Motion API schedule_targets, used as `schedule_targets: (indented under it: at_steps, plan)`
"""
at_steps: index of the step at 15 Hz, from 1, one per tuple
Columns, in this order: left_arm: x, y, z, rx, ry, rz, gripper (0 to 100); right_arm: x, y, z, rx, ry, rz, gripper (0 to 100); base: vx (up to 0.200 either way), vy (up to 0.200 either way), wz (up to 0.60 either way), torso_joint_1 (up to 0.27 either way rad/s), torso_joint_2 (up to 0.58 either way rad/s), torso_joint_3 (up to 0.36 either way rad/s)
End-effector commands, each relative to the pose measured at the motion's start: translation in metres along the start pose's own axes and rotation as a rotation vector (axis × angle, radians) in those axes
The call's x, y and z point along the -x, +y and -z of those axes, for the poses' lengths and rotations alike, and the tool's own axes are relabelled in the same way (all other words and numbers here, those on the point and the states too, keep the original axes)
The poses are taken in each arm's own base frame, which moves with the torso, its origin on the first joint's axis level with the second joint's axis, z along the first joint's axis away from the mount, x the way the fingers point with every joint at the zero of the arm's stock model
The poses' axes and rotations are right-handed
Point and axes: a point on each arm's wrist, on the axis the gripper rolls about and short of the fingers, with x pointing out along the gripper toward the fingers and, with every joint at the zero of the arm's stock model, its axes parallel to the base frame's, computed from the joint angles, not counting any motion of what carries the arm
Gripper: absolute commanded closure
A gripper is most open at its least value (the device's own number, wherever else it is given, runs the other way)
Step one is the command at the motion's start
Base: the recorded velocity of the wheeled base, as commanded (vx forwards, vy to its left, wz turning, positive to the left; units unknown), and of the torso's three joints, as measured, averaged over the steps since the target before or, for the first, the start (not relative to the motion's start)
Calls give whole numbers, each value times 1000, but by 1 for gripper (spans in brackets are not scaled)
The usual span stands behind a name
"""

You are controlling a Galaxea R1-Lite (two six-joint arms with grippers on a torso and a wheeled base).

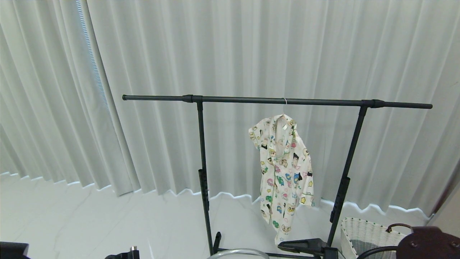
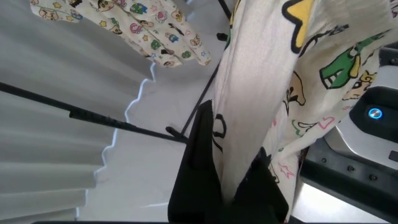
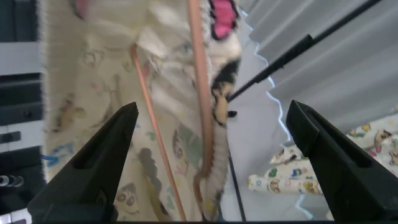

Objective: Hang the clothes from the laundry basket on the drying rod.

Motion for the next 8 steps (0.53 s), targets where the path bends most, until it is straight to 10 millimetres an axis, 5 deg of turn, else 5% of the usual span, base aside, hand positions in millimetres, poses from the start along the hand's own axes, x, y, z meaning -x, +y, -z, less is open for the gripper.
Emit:
schedule_targets:
  at_steps: [1, 3, 4, 8]
  plan:
    - [0, 0, 0, -3, 0, 3, 100, -3, 1, 0, 2, 8, -7, 0, 0, 0, 0, 0, 0, 0]
    - [0, -1, -1, -5, -5, 5, 100, -3, 1, 1, 1, 10, -7, 0, 0, 0, 0, 0, 0, 0]
    - [1, -1, -3, -6, -18, 5, 100, -3, 1, 2, -1, 15, -6, 100, 0, 0, 0, 0, 0, 0]
    - [1, -2, -4, -6, -41, 5, 100, -5, 1, 2, 0, 22, 2, 100, 0, 0, 0, 0, 0, 0]
